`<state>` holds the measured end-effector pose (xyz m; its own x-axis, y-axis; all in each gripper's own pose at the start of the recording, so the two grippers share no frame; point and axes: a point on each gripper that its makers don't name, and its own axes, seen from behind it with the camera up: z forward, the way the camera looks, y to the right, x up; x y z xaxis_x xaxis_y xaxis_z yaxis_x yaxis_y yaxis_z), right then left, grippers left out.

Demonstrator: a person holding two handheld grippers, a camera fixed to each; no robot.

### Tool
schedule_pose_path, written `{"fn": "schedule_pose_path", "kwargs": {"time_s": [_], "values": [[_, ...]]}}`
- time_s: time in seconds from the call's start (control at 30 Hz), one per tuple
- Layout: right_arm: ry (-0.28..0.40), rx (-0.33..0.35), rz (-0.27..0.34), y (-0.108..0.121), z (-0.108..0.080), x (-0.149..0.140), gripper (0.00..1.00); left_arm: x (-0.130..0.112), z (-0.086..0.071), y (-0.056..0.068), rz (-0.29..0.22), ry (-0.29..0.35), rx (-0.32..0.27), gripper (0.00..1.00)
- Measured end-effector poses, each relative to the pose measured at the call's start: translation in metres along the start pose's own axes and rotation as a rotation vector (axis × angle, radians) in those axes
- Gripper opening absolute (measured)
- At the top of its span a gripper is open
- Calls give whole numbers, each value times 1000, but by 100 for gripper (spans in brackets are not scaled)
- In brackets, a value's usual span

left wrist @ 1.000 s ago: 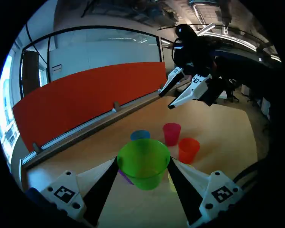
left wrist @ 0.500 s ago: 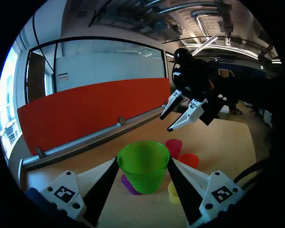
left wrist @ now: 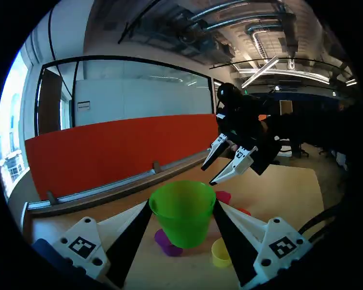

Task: Pour water

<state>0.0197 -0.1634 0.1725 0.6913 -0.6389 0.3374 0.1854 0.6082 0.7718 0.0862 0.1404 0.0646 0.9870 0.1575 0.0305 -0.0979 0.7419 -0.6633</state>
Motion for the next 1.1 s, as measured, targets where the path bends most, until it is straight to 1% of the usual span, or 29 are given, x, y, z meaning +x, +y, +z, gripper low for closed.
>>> {"fn": "schedule_pose_path", "kwargs": {"time_s": [0.3,0.47,0.77,1.1], "values": [[-22,14,-14,-2,10,1,100,1,-3,-1,4,7,7,88],[-36,28,-19,-5,18,1,100,0,-4,1,6,2,1,88],[-76,55,-37,-11,39,-3,100,-5,-3,2,11,-5,-3,89],[-127,66,-54,-13,59,-7,100,-6,-6,2,10,-4,-7,89]]}}
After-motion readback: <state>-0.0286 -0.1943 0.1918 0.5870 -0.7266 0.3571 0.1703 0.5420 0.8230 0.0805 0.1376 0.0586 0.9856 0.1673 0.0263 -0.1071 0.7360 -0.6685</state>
